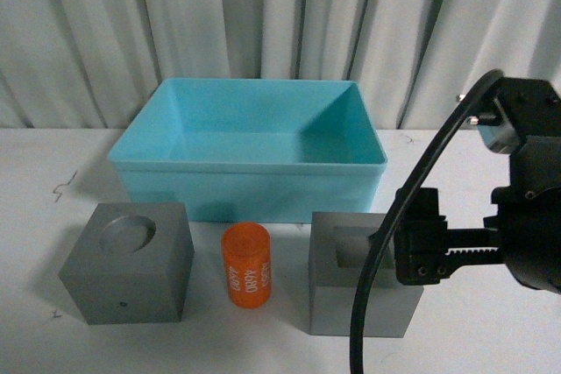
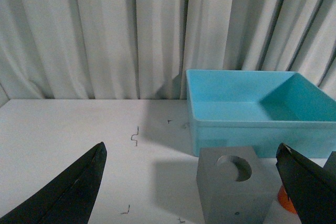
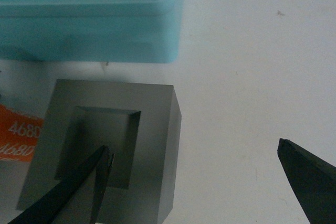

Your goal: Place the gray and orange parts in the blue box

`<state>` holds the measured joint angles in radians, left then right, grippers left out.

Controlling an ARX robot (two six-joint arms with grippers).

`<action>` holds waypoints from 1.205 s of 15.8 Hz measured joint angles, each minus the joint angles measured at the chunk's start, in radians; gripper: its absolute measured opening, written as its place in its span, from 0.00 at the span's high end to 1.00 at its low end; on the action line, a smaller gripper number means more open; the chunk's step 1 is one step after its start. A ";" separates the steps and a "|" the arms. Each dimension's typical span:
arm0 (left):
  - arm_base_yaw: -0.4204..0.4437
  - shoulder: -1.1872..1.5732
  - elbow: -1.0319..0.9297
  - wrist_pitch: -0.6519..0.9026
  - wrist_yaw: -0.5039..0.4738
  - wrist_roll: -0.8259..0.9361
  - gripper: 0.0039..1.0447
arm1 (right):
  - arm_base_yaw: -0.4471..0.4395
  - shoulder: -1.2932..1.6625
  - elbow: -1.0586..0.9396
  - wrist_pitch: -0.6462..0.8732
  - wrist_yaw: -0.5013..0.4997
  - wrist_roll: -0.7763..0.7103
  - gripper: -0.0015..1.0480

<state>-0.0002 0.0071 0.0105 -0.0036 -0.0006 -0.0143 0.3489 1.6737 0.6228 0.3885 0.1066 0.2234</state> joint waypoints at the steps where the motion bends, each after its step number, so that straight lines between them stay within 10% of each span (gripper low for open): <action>1: 0.000 0.000 0.000 0.000 0.000 0.000 0.06 | 0.007 0.031 0.013 0.001 0.006 0.011 0.06; 11: 0.000 0.000 0.000 0.000 0.000 0.000 0.06 | 0.059 0.206 0.148 -0.031 0.023 0.083 0.07; 17: 0.000 0.000 0.000 0.000 0.000 0.000 0.06 | 0.061 0.206 0.145 -0.056 0.022 0.120 0.75; 19: 0.000 0.000 0.000 0.000 0.000 0.000 0.06 | 0.047 0.119 0.092 -0.104 0.022 0.114 0.82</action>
<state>-0.0002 0.0071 0.0105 -0.0036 -0.0002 -0.0143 0.3954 1.7931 0.7147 0.2844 0.1287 0.3378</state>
